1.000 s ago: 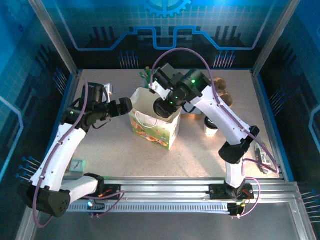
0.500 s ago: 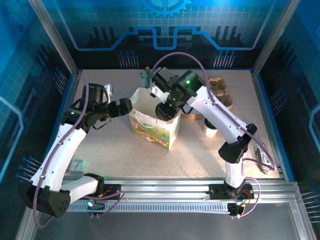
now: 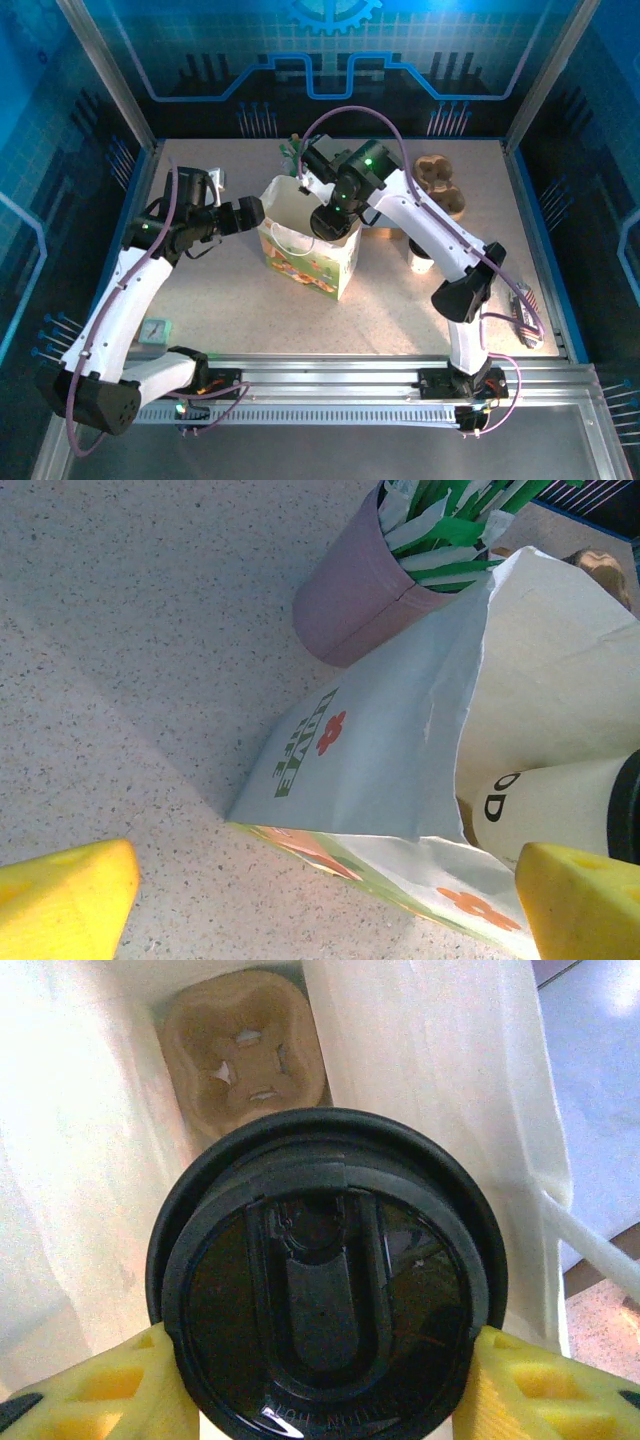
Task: Pack the takeout coffee
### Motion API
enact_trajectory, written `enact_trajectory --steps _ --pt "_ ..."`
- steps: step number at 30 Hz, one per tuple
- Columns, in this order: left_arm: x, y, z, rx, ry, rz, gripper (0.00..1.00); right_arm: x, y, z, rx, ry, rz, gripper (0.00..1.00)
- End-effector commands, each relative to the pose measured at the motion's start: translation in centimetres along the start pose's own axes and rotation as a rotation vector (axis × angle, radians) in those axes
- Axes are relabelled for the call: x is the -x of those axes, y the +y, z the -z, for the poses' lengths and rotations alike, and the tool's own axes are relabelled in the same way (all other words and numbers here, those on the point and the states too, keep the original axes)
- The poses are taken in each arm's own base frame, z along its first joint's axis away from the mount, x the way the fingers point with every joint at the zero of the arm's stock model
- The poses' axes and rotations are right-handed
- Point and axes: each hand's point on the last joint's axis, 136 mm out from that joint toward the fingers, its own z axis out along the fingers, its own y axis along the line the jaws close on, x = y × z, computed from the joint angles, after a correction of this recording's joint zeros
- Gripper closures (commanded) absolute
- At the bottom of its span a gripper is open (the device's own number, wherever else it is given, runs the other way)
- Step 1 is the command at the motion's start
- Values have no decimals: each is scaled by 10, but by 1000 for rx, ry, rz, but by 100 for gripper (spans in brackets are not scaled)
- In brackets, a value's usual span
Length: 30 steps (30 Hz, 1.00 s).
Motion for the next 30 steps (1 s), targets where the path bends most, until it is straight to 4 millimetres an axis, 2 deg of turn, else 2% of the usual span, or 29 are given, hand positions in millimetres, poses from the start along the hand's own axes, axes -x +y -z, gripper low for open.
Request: enact_trajectory --steps 1,30 --pt "1 6 2 15 -20 -20 2 -2 2 -11 23 31 9 55" --pt "-1 10 -2 29 -14 -27 2 -12 8 -47 48 120 14 57"
